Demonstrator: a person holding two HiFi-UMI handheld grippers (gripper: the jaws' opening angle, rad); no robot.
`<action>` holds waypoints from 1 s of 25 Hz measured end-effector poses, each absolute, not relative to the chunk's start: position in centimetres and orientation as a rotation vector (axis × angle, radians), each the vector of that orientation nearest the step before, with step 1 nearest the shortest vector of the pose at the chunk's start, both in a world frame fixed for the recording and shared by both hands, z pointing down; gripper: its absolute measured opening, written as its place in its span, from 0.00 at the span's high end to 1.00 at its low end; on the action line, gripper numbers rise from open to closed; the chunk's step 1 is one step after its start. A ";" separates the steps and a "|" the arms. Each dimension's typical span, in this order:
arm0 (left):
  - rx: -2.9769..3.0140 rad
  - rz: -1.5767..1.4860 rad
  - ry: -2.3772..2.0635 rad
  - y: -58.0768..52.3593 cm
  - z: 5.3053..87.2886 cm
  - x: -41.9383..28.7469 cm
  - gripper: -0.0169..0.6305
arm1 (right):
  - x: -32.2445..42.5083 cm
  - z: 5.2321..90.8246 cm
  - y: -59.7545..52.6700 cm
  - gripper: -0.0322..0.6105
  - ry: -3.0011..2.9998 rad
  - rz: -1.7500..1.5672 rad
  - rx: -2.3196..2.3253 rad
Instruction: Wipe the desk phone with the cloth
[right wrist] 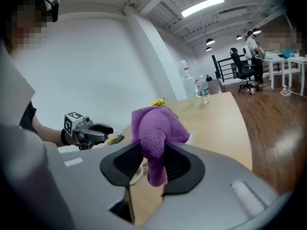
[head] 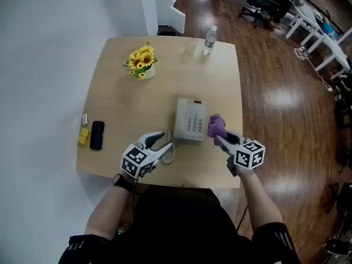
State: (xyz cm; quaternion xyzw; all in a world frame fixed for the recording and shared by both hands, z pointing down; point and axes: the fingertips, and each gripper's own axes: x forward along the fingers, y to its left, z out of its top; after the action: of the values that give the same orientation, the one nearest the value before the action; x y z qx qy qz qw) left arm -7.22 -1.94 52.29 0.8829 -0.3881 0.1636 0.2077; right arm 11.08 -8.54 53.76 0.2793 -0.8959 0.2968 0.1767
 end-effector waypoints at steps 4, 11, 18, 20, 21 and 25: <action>2.472 0.460 -1.086 -3.0 52.9 -7.7 0.71 | 9.5 55.0 -11.5 0.74 -2.491 0.770 0.713; 2.462 0.451 -1.099 -4.5 53.0 -8.1 0.71 | 4.9 55.9 -17.4 0.74 -2.425 0.622 0.564; 2.437 0.445 -1.099 -5.5 53.8 -8.6 0.71 | -0.9 59.0 -22.5 0.74 -2.260 0.475 0.383; 2.430 0.447 -1.100 -5.7 53.9 -8.7 0.71 | -2.4 60.1 -23.4 0.74 -2.207 0.442 0.319; 2.427 0.450 -1.099 -5.8 54.1 -8.8 0.70 | -3.0 60.6 -23.8 0.74 -2.181 0.435 0.294; 2.412 0.462 -1.109 -5.7 54.5 -9.3 0.69 | -5.2 62.8 -25.3 0.75 -2.096 0.495 0.235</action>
State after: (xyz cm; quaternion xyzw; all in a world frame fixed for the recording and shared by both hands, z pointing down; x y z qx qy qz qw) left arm -9.34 -5.65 54.54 0.8728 -0.4015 0.1673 0.2216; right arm -5.16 -25.25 62.79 0.0958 -0.8548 0.2020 0.4683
